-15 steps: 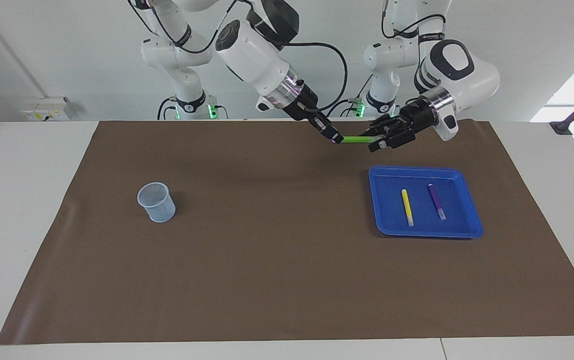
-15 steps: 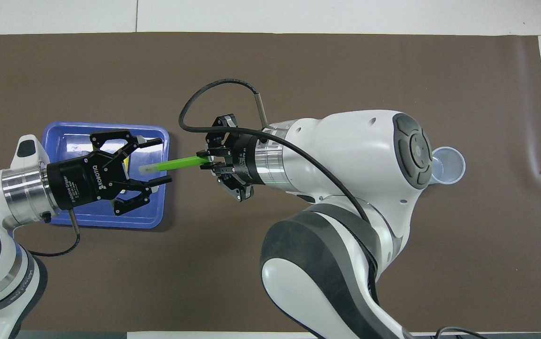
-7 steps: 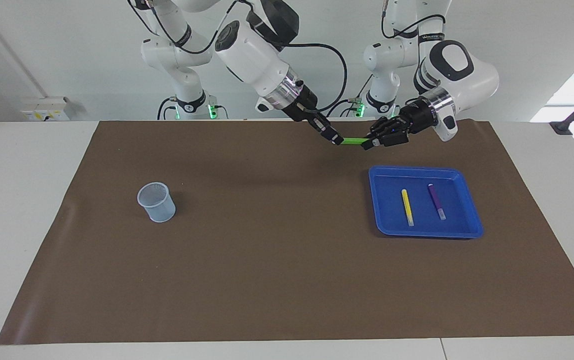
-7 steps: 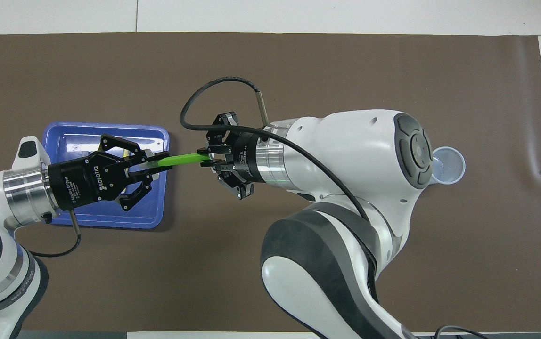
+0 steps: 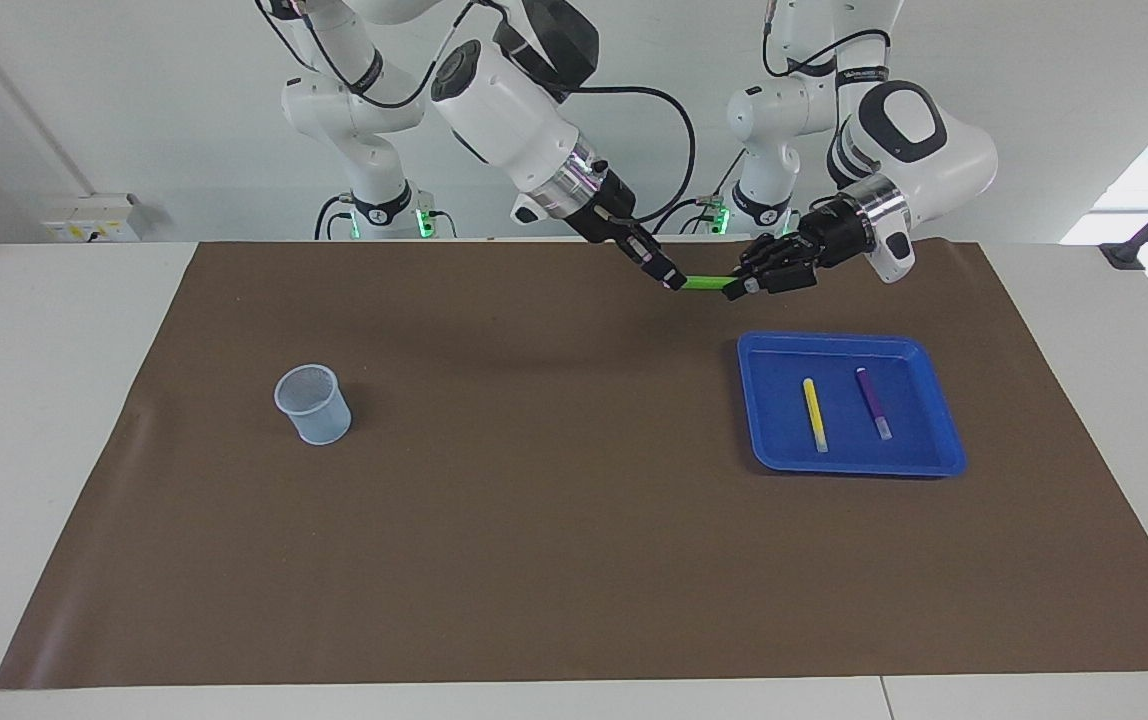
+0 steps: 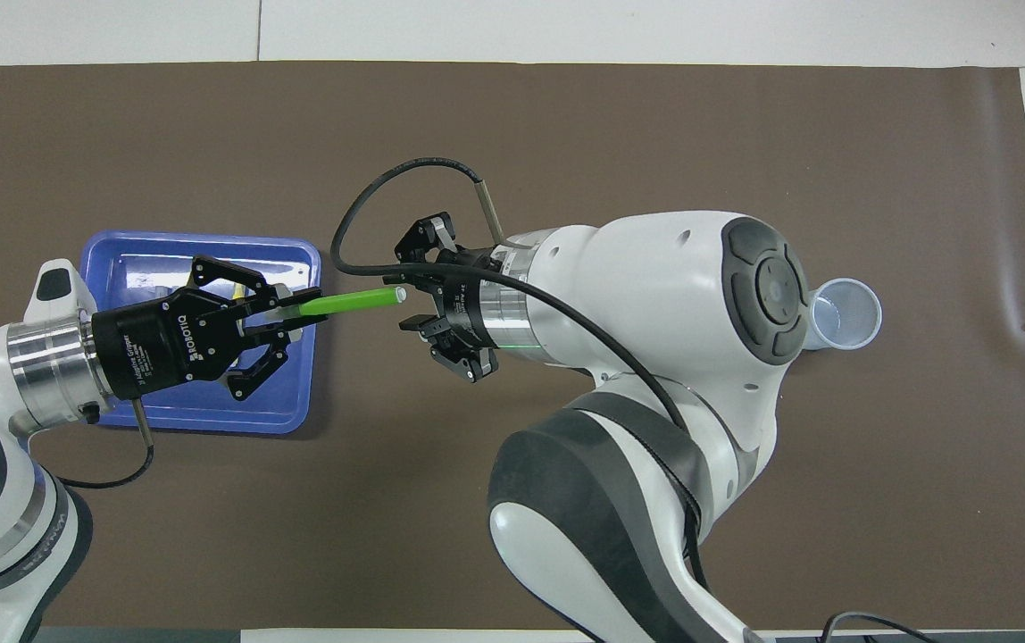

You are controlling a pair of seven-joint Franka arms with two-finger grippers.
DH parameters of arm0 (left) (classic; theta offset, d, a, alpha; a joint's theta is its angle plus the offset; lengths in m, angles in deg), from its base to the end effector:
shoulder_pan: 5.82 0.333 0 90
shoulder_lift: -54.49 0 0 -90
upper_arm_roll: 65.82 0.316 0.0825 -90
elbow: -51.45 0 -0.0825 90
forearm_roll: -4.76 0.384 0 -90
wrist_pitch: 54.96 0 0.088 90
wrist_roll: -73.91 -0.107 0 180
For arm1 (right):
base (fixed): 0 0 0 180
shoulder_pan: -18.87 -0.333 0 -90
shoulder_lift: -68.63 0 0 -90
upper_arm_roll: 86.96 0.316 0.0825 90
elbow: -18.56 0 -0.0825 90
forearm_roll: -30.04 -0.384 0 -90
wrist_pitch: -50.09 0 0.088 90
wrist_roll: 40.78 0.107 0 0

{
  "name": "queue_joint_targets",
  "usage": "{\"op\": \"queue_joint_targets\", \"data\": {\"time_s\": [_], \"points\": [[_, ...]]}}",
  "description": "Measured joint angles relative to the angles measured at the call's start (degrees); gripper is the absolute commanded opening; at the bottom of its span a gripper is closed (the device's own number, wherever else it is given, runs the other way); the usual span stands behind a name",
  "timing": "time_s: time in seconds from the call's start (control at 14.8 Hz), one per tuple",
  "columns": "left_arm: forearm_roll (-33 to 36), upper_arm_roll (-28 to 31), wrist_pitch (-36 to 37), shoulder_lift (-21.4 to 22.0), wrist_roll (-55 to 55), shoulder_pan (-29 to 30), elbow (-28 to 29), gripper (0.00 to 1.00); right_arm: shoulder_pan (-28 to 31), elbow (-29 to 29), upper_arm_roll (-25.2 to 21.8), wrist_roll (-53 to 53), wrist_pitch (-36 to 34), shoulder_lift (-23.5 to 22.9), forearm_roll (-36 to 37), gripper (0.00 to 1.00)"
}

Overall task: Right arm passes pens to left for tray arrangement
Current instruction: 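Open the right gripper and withdraw it toward the cup, then lower the green pen into the blue tray with the left gripper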

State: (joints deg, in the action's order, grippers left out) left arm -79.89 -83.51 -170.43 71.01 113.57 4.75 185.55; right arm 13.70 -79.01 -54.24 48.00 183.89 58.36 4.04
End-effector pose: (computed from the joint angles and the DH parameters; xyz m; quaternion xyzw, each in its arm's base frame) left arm 0.4675 -0.1246 0.4800 0.6452 0.5109 -0.2271 0.5206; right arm 0.5235 0.3837 0.5519 -0.7901 0.5166 0.1119 0.3105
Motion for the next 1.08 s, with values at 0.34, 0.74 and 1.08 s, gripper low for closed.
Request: {"op": "queue_joint_targets", "data": {"time_s": [0.34, 0.74, 1.08], "points": [[0.0, 0.0, -1.4, 0.0, 0.3, 0.0, 0.0, 0.0, 0.4, 0.2, -7.0, -12.0, -7.6, 2.5, 4.0, 1.0], [7.9, 0.3, -3.2, -2.9, 0.3, 0.7, -3.0, 0.0, 0.7, -3.2, -18.7, -41.4, -16.6, 8.6, 8.5, 1.0], [25.9, 0.4, -2.2, -11.1, -0.1, 2.5, -10.6, 0.0, 1.0, -6.4, -27.5, -61.7, -18.9, 10.1, 15.0, 1.0]]}}
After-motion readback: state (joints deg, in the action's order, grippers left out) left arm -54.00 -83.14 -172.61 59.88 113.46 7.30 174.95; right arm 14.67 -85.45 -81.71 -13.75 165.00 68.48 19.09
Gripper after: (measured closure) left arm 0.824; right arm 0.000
